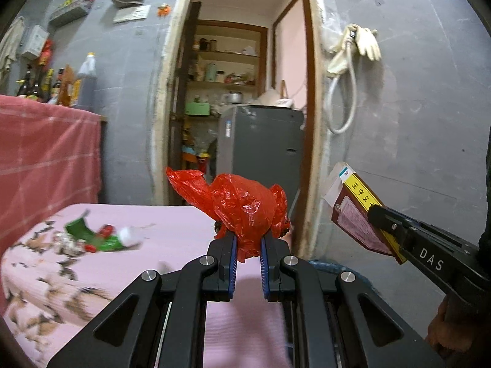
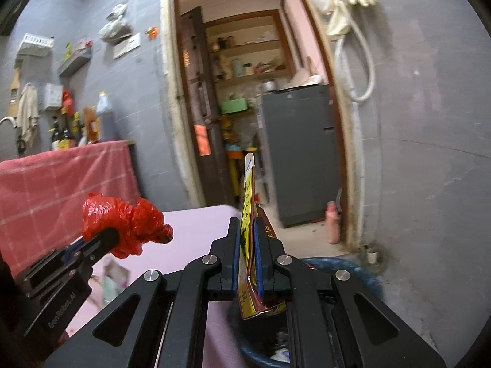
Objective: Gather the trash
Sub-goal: 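Carry the red bag and yellow strip over the bin with both tools, then open both tools to drop the red bag and yellow strip into the bin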
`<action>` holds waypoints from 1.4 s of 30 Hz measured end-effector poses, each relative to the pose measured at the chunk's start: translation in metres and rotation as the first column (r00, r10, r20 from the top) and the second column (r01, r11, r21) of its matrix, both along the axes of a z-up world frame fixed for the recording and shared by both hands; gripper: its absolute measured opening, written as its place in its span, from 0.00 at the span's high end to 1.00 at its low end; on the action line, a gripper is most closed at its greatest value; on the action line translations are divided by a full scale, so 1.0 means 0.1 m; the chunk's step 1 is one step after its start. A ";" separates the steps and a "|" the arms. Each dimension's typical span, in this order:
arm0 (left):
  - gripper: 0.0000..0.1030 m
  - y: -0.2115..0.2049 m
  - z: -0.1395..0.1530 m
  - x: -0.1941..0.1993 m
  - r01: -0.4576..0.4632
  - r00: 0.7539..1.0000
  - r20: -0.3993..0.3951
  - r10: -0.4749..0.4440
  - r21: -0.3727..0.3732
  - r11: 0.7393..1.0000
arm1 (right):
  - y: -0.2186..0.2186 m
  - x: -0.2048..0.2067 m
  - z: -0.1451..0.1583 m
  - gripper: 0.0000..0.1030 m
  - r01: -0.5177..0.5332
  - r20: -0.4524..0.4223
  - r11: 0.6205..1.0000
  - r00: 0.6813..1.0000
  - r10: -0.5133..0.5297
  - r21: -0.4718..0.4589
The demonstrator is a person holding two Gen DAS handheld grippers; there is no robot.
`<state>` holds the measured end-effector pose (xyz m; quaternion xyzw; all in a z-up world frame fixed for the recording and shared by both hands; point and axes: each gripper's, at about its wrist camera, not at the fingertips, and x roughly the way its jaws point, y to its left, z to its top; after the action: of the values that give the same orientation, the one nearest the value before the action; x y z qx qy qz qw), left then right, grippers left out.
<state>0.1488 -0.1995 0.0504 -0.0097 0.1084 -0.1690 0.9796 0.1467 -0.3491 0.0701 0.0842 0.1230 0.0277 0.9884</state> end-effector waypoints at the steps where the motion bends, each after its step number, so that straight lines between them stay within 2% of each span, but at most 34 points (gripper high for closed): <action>1: 0.90 -0.07 -0.02 0.01 0.009 1.000 -0.007 -0.008 0.004 1.000 | -0.06 -0.01 -0.01 0.94 0.014 -0.003 1.000 1.000 -0.014 0.000; 5: 0.90 -0.33 -0.08 0.08 0.042 0.998 -0.047 -0.042 -0.001 0.999 | -0.30 0.00 -0.09 0.94 0.060 -0.027 0.998 0.998 -0.059 0.020; 14: 0.90 -0.73 -0.28 0.41 0.058 0.977 -0.205 -0.064 -0.034 0.998 | -0.63 0.14 -0.34 0.94 0.094 -0.098 0.994 0.991 -0.089 0.056; 22: 0.90 -0.90 -0.47 0.63 0.079 0.949 -0.308 -0.067 0.025 0.997 | -0.73 0.27 -0.55 0.94 0.109 -0.183 0.990 0.979 -0.091 0.090; 27: 0.90 -0.91 -0.56 0.72 0.089 0.929 -0.362 -0.077 0.016 0.996 | -0.76 0.33 -0.66 0.93 0.120 -0.232 0.987 0.968 -0.093 0.104; 33: 0.89 -0.91 -0.63 0.79 0.096 0.912 -0.402 -0.081 0.017 0.995 | -0.78 0.38 -0.73 0.92 0.130 -0.272 0.986 0.957 -0.097 0.105; 37: 0.85 -0.88 -0.66 0.79 0.100 0.909 -0.407 -0.086 0.013 0.995 | -0.79 0.43 -0.78 0.92 0.129 -0.305 0.985 0.948 -0.089 0.113; 42: 0.73 -0.86 -0.63 0.77 0.106 0.912 -0.398 -0.099 -0.004 0.994 | -0.81 0.43 -0.82 0.92 0.128 -0.322 0.985 0.943 -0.086 0.113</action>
<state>0.2258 -0.2855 -0.0131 -0.0293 0.3067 -0.2137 0.9270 0.1902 -0.4298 -0.0119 0.1593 0.2726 -0.0318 0.9483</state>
